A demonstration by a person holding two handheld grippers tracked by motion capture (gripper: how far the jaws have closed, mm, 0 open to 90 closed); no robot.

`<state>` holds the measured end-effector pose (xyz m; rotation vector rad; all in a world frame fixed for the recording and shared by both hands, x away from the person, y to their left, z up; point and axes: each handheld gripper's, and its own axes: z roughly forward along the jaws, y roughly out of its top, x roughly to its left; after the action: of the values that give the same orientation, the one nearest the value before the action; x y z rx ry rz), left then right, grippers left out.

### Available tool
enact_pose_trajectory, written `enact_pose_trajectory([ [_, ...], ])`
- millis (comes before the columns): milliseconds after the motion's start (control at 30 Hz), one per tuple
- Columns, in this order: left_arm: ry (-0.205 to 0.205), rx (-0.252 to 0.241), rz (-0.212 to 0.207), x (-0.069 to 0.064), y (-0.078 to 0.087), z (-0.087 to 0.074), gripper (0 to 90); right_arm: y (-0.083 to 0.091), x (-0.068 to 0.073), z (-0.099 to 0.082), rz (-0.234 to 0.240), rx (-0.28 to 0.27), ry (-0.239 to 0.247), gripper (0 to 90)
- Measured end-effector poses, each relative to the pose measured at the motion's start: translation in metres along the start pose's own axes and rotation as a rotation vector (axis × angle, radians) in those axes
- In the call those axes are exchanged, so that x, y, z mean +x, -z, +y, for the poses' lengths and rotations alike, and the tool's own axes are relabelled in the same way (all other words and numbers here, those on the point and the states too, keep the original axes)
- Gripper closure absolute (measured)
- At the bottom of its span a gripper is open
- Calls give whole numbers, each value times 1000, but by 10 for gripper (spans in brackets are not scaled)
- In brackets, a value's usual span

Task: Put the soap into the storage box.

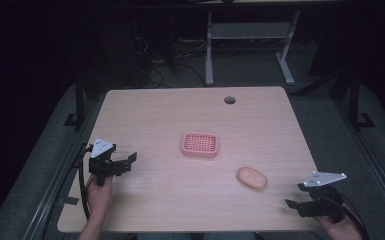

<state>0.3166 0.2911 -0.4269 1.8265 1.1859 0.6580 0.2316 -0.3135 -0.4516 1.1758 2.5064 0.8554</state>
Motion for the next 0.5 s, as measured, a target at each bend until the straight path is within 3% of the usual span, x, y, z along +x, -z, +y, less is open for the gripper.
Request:
enact_pose_trajectory([
  [500,12,-7,2,3,4,-1,142,-3,8,15,5,8,39,226],
])
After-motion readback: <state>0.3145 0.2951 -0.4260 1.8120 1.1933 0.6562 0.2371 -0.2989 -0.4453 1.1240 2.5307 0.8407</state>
